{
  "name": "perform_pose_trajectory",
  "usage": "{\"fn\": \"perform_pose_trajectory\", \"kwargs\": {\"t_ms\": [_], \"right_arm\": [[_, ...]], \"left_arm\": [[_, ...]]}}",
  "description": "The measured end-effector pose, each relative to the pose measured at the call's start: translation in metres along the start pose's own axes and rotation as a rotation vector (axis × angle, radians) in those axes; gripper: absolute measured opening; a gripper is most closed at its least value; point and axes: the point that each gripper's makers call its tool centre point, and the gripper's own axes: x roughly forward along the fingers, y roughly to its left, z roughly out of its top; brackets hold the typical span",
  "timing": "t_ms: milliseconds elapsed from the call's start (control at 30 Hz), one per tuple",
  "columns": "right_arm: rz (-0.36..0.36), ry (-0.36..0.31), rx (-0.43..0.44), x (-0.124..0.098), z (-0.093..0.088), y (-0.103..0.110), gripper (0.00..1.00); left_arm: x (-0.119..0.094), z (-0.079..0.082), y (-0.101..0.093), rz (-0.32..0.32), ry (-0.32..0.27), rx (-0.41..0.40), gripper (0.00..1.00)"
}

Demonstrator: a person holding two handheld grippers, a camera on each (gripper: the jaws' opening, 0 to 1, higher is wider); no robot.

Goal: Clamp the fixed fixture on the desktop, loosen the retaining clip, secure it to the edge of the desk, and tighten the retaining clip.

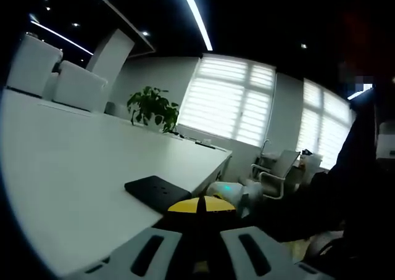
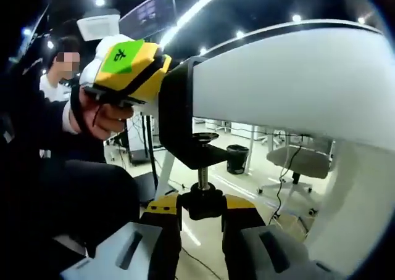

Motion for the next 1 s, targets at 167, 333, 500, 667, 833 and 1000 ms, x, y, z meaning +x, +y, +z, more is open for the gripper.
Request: {"fn": "perform_pose_trajectory", "kwargs": {"t_ms": [167,333,500,667,833,1000], "right_arm": [[-0.056,-0.019,-0.064,0.0,0.002,-0.001,0.24],[-0.306,-0.013,-0.034,-0.009,0.003,-0.011,0.4],[-0.533,0.008,0.054,-0.012,0.002,-0.012,0.41],[-0.685,0.014,0.191,-0.007,-0.007,-0.003,0.41],[-0.815,-0.012,0.215,-0.005,0.002,-0.013,0.38],[-0.863,-0.01,0.307,-0.012,-0.001,-0.02,0.23]], "left_arm": [[0.0,0.0,0.0,-0.001,0.0,0.004,0.01],[0.0,0.001,0.0,-0.001,-0.004,0.007,0.01],[0.0,0.002,0.0,-0.006,-0.024,-0.006,0.01],[0.0,0.002,0.0,-0.007,-0.026,0.001,0.01],[0.0,0.002,-0.001,-0.008,-0.028,0.002,0.01],[0.0,0.001,-0.001,-0.012,-0.034,-0.003,0.01]]}}
